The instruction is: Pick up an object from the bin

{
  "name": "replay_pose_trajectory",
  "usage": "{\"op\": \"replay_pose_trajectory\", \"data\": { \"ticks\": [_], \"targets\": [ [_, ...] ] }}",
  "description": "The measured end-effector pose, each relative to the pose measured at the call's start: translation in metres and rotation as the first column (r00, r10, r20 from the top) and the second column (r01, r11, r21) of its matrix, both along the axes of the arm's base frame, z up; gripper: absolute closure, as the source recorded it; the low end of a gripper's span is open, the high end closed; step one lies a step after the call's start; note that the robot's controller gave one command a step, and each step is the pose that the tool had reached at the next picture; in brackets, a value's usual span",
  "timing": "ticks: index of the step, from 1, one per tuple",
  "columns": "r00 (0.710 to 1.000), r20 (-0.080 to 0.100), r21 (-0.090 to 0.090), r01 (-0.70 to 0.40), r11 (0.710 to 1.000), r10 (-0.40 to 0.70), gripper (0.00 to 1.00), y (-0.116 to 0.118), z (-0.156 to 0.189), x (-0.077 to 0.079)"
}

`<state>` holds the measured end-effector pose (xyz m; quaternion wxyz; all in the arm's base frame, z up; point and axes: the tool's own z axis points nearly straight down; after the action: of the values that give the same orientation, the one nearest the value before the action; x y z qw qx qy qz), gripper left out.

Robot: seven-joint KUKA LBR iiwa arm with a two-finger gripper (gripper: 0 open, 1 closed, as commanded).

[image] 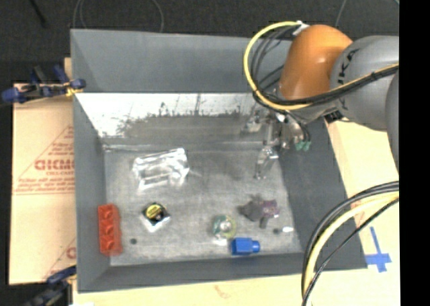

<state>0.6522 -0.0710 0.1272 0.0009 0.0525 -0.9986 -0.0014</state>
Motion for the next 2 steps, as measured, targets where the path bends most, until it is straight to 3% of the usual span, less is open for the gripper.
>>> {"op": "replay_pose_trajectory", "data": {
  "ticks": [1, 2],
  "targets": [
    [0.993, 0.002, 0.002, 0.114, 0.993, -0.114, 0.0, 0.102, -0.043, -0.002],
    [0.999, 0.014, -0.002, 0.045, 0.999, -0.045, 0.0, 0.176, -0.051, -0.022]
  ]
}}
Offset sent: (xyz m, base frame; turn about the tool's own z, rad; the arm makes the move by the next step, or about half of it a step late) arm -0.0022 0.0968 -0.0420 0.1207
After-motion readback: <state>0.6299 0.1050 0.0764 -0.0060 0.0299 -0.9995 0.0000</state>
